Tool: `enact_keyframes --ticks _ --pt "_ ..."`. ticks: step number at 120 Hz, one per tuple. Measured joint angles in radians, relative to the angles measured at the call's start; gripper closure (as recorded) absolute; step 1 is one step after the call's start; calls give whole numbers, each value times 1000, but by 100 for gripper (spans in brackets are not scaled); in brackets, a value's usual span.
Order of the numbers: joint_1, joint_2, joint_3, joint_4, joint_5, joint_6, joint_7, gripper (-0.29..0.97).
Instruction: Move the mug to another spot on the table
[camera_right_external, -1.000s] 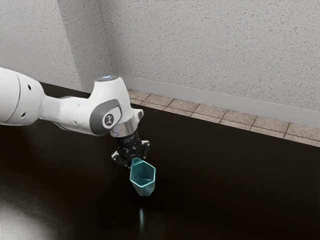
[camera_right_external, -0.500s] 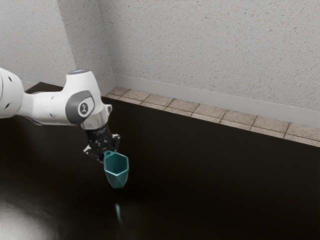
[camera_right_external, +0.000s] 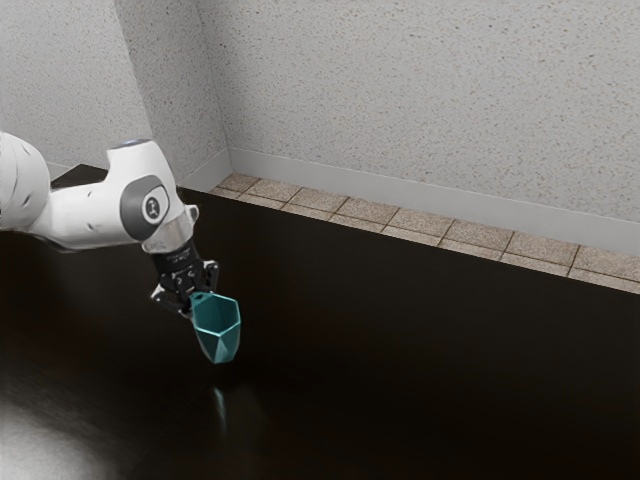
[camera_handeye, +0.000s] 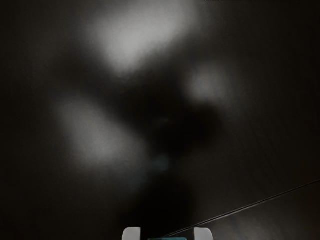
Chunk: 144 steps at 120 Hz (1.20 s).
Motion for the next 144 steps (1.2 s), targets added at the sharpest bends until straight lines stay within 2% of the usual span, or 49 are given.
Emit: enact_keyframes --ticks 29,58,64,84,95,109,126,136,144 --pt "37 53 26 4 -212 6 144 74" --pt "46 99 35 4 -296 18 259 73" --pt "46 104 35 4 -303 20 278 72" --pt "46 108 34 5 -328 29 344 40" --pt "46 107 34 6 -333 32 374 27" --pt "46 99 38 38 -335 32 407 17" --pt "45 50 40 55 -331 31 439 10" --pt "45 -19 41 51 -289 17 456 8" --pt "44 -100 40 53 -204 -26 468 6"
